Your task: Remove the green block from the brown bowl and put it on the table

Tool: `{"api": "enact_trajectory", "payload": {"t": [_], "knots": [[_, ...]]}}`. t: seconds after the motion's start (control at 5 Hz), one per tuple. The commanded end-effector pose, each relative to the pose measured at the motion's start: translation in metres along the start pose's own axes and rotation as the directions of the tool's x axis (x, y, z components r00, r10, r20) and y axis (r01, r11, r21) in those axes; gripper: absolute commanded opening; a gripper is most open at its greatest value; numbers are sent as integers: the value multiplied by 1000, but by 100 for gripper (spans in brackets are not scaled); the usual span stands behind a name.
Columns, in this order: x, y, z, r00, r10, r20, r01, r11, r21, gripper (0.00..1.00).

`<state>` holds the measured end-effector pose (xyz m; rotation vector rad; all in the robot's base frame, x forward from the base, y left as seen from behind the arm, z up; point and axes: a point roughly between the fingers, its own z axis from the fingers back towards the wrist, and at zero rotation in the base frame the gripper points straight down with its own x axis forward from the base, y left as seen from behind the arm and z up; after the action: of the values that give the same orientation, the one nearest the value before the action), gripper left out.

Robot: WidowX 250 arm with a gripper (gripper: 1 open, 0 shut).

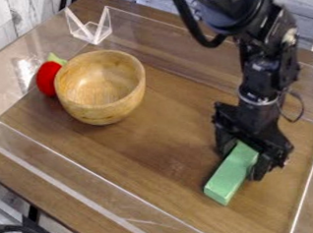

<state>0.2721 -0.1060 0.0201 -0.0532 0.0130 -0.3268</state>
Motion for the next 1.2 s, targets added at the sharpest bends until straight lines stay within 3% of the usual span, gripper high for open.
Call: {"api": "enact_trajectory", "payload": {"t": [0.0, 0.4, 0.6, 0.8, 1.0], "knots": [[4, 2, 17, 997, -17, 69, 18, 1000, -8, 100], [-12, -9, 15, 995, -60, 75, 61, 998, -23, 100], [-13, -7, 37, 992, -112, 62, 113, 994, 1, 100], [-14, 2, 76, 986, -142, 87, 139, 990, 33, 100], [-19, 13, 93, 982, -131, 135, 127, 991, 35, 100]]}}
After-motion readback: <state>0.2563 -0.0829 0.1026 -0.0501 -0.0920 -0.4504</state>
